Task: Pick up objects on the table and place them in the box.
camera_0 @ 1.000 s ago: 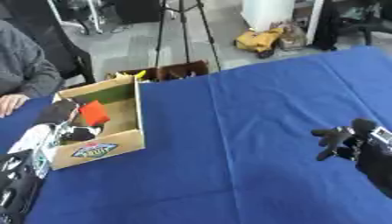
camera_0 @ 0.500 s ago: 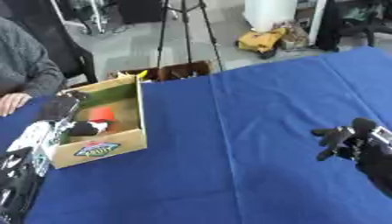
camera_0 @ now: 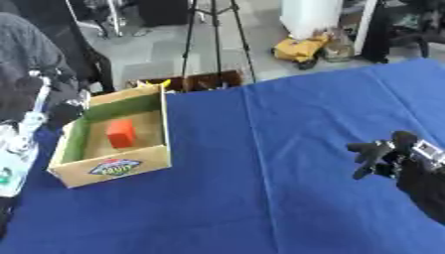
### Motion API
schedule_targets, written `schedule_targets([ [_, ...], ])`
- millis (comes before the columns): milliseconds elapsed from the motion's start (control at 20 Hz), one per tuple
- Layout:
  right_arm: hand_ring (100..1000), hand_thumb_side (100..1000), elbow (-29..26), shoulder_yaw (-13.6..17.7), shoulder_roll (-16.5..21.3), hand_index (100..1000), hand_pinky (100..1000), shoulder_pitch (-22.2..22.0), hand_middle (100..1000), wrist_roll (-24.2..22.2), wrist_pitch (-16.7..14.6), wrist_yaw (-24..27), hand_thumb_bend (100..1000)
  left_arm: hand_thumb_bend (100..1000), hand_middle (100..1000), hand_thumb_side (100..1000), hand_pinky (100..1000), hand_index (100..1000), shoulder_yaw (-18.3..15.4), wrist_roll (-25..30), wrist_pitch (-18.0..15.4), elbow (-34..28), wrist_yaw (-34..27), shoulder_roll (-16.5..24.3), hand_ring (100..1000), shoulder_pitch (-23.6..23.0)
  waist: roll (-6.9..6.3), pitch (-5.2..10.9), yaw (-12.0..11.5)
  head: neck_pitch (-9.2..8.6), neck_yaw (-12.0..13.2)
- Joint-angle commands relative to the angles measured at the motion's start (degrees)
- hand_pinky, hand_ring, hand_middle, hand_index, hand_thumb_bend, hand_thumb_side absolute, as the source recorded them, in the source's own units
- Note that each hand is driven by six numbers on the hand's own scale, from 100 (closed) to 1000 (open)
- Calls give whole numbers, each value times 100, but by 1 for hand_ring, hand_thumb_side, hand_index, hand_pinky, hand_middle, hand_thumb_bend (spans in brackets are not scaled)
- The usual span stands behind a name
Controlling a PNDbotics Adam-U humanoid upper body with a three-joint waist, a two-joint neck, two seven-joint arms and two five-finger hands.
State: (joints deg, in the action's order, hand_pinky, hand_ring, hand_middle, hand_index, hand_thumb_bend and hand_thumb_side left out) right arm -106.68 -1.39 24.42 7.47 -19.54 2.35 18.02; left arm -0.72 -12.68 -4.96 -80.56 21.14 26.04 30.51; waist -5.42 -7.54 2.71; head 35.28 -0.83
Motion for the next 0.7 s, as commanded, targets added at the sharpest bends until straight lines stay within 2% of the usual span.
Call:
schedule_targets([
  [50,887,932,-134,71,33,541,598,33,565,33,-18,54,100,100,576,906,620,756,-78,-224,-166,-988,-1226,-75,562,-400,44,37,-32,25,-48],
  [300,887,929,-210,104,27,542,598,33,565,80,-28,98,100,125,564,939,607,756,-119,-154,-373,-1756,-2058,-498,550,-1299,66,2,-97,41,-96],
  [500,886,929,-258,112,15,541,598,42,564,98,-22,117,100,139,562,955,603,752,-169,-220,-505,-1954,-2328,-740,547,-1693,76,-34,-127,26,-89],
  [700,885,930,-304,119,16,542,598,43,564,115,-24,111,100,141,559,970,603,746,-211,-216,-547,-1942,-2359,-858,546,-1898,71,-65,-131,18,-89],
])
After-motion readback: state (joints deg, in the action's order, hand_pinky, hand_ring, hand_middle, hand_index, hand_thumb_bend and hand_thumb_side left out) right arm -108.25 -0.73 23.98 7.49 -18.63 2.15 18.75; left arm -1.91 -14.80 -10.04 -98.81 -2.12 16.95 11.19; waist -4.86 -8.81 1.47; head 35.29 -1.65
